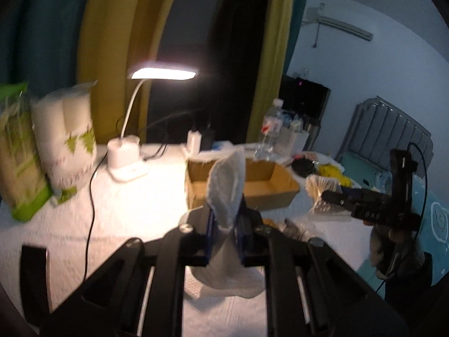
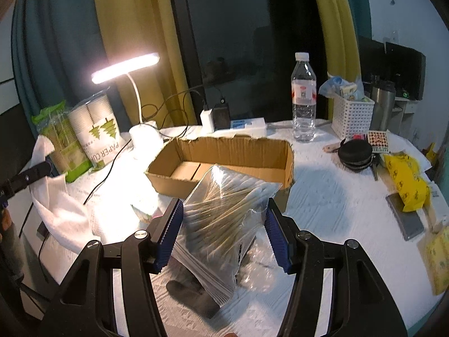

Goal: Organize soft objects
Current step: 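Carry the towel with the left tool toward the box while the right tool carries the swab bag, then lower the paper towel into the cardboard box and open the left tool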

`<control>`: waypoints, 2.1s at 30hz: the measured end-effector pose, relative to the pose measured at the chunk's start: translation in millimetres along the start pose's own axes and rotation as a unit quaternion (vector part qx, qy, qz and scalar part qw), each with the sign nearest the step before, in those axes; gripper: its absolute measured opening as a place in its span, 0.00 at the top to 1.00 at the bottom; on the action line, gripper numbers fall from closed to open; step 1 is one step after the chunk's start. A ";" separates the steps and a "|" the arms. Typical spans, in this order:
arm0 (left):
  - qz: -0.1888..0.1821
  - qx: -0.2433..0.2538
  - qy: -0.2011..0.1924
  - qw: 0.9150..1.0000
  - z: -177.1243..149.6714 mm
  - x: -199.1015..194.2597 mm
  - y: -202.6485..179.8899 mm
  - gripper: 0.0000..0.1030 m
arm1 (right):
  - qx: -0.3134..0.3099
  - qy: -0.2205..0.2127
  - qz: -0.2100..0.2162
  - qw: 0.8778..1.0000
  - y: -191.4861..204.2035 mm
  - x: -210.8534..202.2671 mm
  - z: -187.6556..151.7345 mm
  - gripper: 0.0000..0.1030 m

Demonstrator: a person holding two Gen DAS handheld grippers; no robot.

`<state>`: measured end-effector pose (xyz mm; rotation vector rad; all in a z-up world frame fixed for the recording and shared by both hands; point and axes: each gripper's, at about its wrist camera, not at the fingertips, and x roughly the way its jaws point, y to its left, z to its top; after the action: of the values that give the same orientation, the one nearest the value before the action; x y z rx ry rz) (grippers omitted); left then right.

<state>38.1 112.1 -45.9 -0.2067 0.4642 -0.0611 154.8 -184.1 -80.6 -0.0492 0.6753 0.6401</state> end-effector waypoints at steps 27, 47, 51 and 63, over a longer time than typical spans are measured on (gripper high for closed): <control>-0.051 0.024 0.011 0.998 69.4 135.0 -47.4 0.87 | -0.013 -0.011 0.010 1.000 -45.5 46.2 58.8 0.40; -0.071 -0.022 0.014 0.997 76.1 240.0 -57.3 0.87 | -0.005 0.019 0.034 0.999 -76.8 109.8 68.7 0.40; -0.072 -0.028 0.022 0.997 72.2 264.2 -57.3 0.87 | -0.001 0.027 0.037 0.999 -82.6 118.3 65.4 0.40; -0.063 -0.037 0.109 0.991 53.2 307.6 -50.0 0.12 | 0.016 0.015 0.035 0.999 -95.8 123.3 64.6 0.40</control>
<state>336.1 40.6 -123.5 -0.3048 0.6725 -0.1919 319.5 -179.8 -118.5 -0.0048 0.7181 0.6967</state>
